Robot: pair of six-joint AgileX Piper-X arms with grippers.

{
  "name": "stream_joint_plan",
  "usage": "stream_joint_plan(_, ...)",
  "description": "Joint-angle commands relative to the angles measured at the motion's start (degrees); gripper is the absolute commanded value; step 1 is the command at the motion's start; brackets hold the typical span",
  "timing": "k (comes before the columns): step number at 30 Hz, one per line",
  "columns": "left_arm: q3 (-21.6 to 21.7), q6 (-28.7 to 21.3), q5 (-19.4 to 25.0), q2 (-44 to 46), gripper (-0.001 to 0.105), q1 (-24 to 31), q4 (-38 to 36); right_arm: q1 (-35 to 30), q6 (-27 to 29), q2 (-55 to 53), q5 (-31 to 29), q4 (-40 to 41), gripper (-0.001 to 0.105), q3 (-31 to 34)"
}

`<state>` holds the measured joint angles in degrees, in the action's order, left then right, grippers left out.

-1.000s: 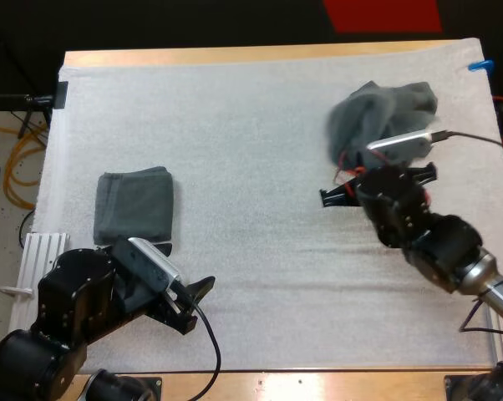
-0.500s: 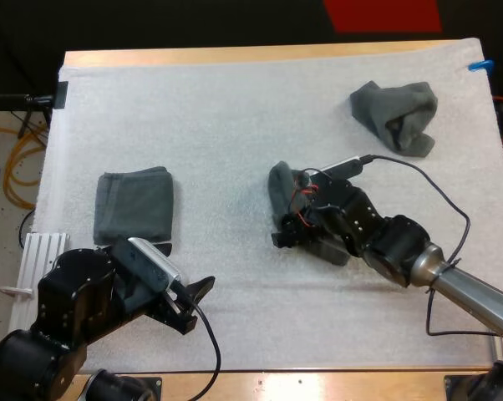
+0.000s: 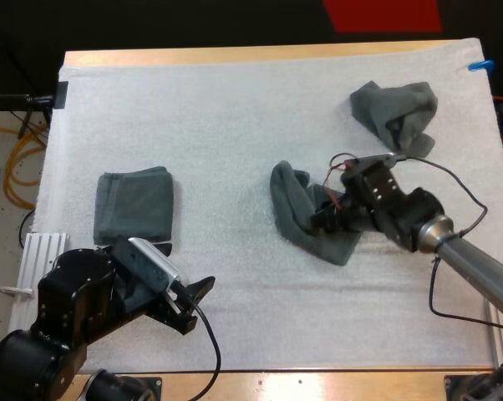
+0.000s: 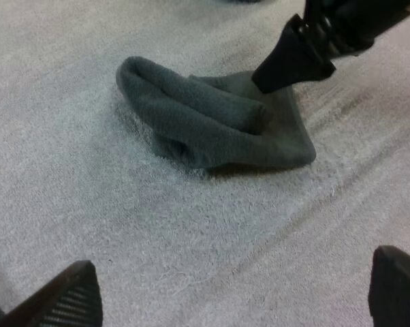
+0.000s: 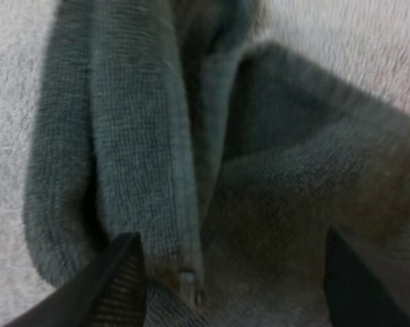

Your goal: Pick towel from pile fold and stack

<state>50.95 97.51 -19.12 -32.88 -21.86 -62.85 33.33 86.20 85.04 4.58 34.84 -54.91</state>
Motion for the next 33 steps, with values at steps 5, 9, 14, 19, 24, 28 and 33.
stream_joint_plan(5,0.06,-0.14,0.43,0.29,0.076,-0.14,1.22,-1.15,0.14,4.49,8.67,-1.42,0.055,-0.23)
stream_joint_plan(9,0.06,-0.14,0.43,0.29,0.076,-0.14,1.22,-1.15,-1.91,7.83,12.83,-4.38,0.055,-0.23)
stream_joint_plan(14,0.06,-0.14,0.43,0.29,0.076,-0.14,1.1,-1.15,-5.23,9.26,7.33,-6.41,0.033,-0.23)
stream_joint_plan(19,0.06,-0.14,0.43,0.29,0.076,-0.14,1.11,-1.15,-5.05,7.97,6.46,-9.31,0.0,-0.93)
stream_joint_plan(24,0.06,-0.14,0.43,0.29,0.076,-0.14,1.11,-1.15,-2.41,3.65,1.29,-9.0,0.0,-3.43)
stream_joint_plan(28,0.06,-0.14,0.43,0.29,0.076,-0.14,1.11,-1.15,3.0,-3.47,-13.16,-8.38,0.0,-6.45)
stream_joint_plan(33,0.06,-0.14,0.43,0.29,0.076,-0.14,1.11,-1.15,16.67,-11.62,-31.57,-6.7,0.0,-11.92)
